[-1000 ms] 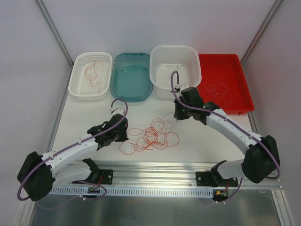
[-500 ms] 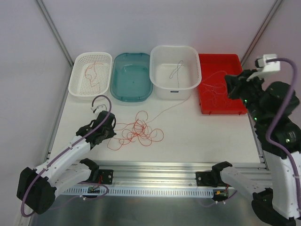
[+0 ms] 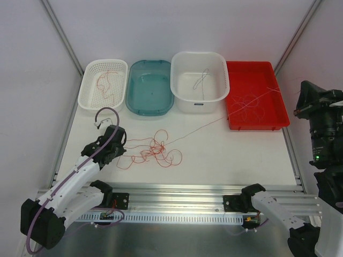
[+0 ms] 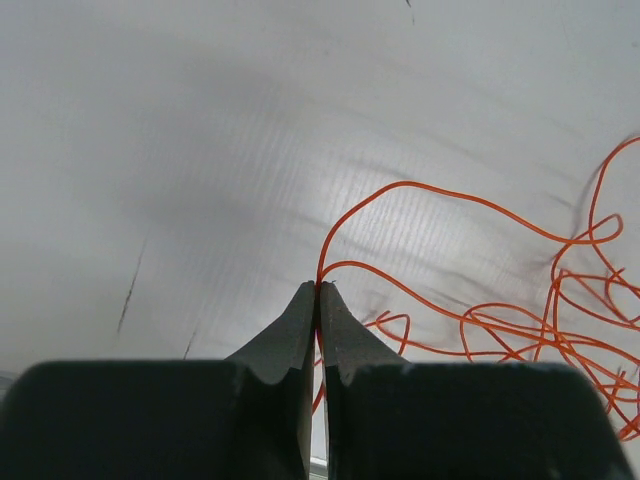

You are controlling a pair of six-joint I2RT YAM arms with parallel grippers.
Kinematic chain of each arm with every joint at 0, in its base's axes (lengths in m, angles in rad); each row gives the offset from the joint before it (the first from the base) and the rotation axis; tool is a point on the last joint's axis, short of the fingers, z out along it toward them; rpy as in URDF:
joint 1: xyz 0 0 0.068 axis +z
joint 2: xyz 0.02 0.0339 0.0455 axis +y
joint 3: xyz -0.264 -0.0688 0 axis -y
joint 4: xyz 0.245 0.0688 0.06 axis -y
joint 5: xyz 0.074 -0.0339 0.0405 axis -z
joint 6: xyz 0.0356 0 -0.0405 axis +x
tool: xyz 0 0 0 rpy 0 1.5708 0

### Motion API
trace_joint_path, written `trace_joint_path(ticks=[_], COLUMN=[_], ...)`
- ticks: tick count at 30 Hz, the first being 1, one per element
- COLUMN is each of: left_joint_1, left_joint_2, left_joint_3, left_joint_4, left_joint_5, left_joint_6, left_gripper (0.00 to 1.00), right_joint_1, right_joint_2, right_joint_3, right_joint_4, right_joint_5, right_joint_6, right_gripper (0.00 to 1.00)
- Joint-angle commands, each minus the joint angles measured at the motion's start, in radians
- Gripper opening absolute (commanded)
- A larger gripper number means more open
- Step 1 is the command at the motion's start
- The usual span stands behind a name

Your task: Untangle the cables

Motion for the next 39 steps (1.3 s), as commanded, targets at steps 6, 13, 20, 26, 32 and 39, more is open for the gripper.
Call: trace_joint_path(ticks=[6,13,20,26,32,39], left_joint_1=[0.06,0.101,0.106,0.106,0.106,0.106], left_joint_2=[-0.005,0.085,0.081,-0.051,-0.074,-0.073], left_joint_3=[0.191,0.26,0.248,0.145,0.106,0.105], left_joint_4=[-0.086,-0.094,-0.046,0.136,0.164,0.185], left_joint_5=[-0.149,-0.305,-0.108,0.251,0.325,0.386], left_joint_6=[0.212,0.401,0.388,0.44,0.467,0.48], left_gripper=[0.0,0.0,0.0,0.08,0.16,0.36], right_joint_1=[-0.006,-0.004,-0.004,-0.004,-0.004,0.109], right_joint_2=[0.068,0.101,0.104,0.099,0.075,0.171], right_joint_3=[0.172,0.229,0.149,-0.154,-0.63,-0.758], right_joint_4=[0.112,0.129,0.017,-0.083,-0.072,-0.104], right_joint_5=[0.12,0.124,0.019,-0.239,-0.344,-0.379], right_joint_6=[-0.117,-0.148,-0.073,0.134,0.29,0.164], right_gripper=[0.01,0.01,0.01,0.01,0.11,0.55])
